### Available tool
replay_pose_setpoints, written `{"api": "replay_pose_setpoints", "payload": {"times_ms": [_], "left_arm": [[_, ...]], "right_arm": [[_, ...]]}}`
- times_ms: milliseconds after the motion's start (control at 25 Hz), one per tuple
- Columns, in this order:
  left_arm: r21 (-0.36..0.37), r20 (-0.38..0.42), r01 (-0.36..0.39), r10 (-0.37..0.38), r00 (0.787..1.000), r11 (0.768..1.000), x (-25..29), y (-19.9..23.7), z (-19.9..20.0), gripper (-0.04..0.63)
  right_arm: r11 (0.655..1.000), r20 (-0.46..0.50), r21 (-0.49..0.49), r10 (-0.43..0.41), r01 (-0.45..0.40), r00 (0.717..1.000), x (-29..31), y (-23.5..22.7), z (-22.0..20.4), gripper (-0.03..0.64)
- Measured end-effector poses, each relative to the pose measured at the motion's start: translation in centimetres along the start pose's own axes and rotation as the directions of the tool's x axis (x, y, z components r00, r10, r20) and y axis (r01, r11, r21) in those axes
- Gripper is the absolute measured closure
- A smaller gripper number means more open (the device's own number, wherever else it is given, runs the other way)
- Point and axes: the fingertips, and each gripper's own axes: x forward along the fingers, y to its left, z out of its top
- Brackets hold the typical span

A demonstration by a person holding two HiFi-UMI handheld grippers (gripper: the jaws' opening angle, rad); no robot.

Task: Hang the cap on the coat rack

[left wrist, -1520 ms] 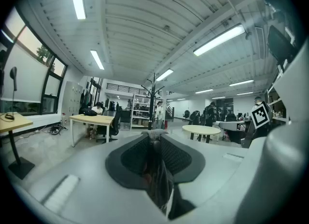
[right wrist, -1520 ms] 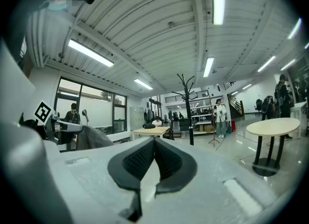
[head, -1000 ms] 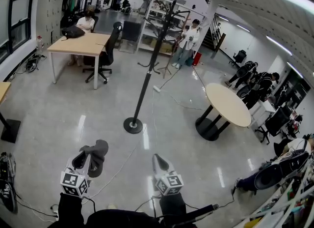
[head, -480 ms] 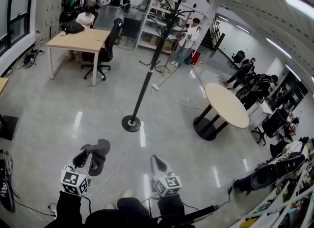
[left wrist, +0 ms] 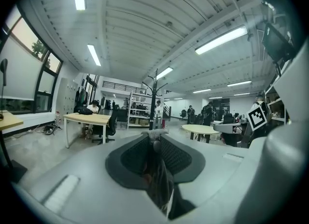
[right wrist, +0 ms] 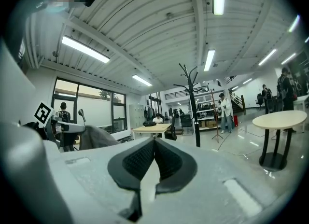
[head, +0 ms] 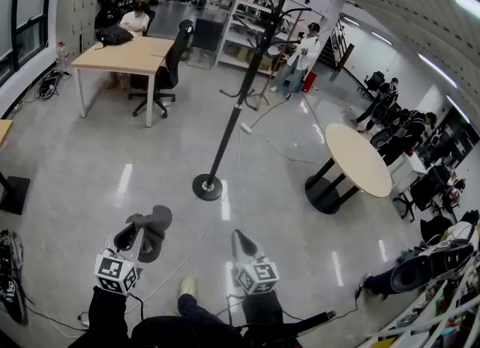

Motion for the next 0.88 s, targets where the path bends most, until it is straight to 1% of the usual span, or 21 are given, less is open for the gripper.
{"api": "replay_pose_setpoints", "payload": {"times_ms": [520, 880], "left_arm": [[0.013, 0.006, -0.04, 0.04, 0.999, 0.999, 9.8, 4.2, 3.0, 0.517], [0.014, 0.025, -0.069, 0.068, 0.997, 0.998, 15.4, 5.5, 4.4, 0.517]], "right_arm": [[0.999, 0.004, 0.007, 0.044, -0.044, 0.999, 11.6, -5.1, 2.4, 0.615], [0.996, 0.001, -0.02, 0.085, -0.085, 0.996, 17.1, -7.9, 3.5, 0.615]]}}
